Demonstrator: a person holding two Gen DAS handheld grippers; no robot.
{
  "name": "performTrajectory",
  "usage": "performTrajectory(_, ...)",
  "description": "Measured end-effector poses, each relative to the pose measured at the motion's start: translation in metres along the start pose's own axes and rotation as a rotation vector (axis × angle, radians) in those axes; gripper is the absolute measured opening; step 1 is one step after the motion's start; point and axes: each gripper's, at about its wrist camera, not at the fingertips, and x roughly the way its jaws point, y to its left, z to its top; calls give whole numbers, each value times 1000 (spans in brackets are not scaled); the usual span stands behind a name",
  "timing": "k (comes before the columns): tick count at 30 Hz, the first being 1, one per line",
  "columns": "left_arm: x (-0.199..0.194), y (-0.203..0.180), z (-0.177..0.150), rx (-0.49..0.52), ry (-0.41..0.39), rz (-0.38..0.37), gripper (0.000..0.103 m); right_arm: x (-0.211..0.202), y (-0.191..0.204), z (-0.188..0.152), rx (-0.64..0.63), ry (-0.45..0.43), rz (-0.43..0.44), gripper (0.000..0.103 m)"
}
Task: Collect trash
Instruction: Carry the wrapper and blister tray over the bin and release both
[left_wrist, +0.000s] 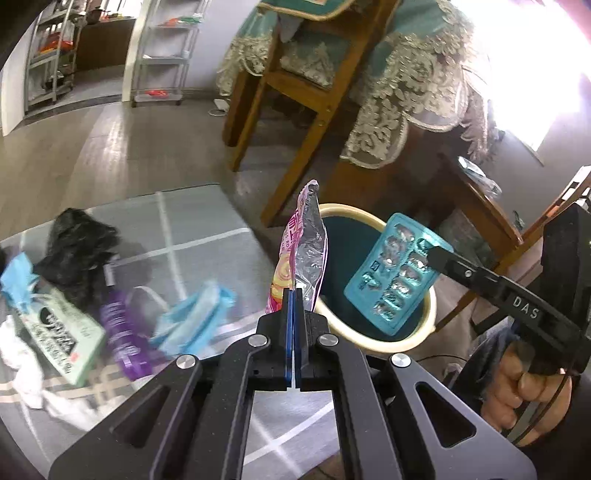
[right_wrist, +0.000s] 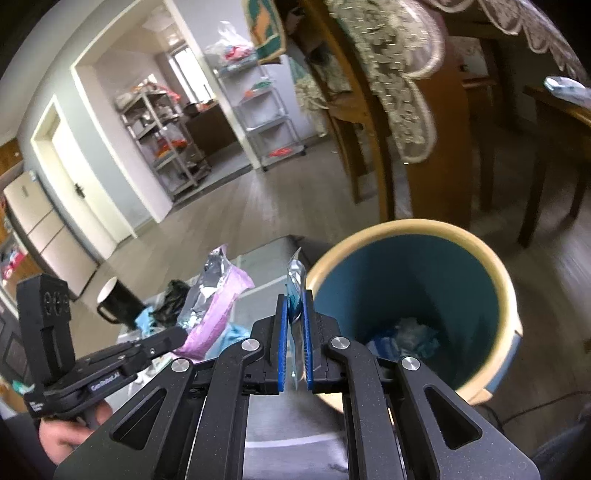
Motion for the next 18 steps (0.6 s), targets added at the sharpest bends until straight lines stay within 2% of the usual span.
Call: performTrajectory(18,59,-61,9,59,72,-98,0,-18,-52,4,151,-34,-108,9)
